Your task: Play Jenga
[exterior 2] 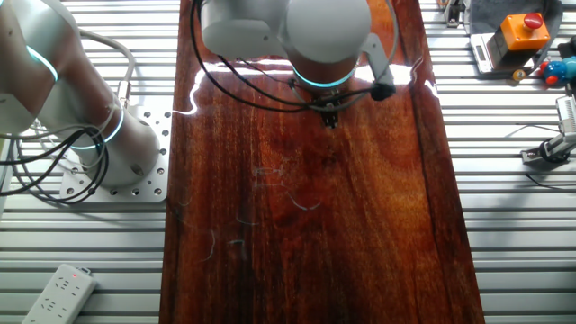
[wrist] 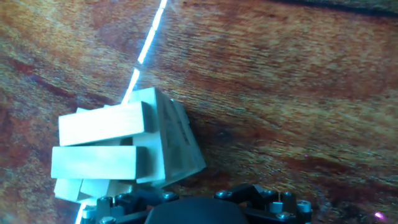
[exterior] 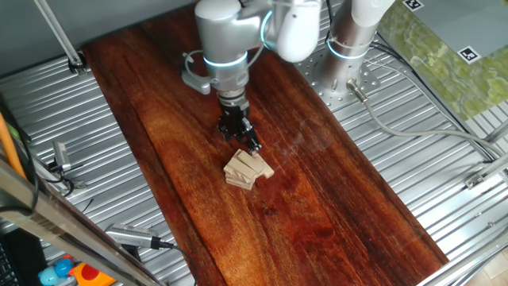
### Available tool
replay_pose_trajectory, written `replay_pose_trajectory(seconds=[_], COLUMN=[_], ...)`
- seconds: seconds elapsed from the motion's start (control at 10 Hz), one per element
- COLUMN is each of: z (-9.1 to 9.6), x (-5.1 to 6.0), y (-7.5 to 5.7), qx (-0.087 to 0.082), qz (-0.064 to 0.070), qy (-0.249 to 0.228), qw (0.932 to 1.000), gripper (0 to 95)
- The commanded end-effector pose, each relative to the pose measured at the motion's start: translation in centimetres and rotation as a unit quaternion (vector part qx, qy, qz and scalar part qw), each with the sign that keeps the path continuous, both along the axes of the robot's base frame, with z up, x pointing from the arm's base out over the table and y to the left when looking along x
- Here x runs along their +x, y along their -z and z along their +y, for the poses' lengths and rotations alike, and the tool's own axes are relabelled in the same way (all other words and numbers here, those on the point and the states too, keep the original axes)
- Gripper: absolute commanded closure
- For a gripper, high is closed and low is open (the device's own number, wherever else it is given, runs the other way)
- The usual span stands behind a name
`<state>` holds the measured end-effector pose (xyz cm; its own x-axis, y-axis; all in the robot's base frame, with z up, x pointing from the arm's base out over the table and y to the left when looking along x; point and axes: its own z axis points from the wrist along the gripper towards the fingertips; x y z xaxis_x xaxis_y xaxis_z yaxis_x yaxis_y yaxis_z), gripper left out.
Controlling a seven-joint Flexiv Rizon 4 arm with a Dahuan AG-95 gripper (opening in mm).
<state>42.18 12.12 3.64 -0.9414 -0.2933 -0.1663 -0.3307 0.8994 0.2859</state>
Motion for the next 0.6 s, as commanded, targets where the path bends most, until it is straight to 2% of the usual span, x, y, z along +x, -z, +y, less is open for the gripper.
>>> replay_pose_trajectory(seconds=[0.1,0.4,0.6], z=[1.0,3.0,3.5], x=[-0.4,-0.1,0.1], y=[-0.2,-1.0,-1.3], qx=[0.002,0.002,-0.002], qz=[0.0,0.005,0.009], qy=[0.017,0.047,0.046], qw=[0.9999,0.9989,0.9989], gripper=[0.0,0.0,0.0])
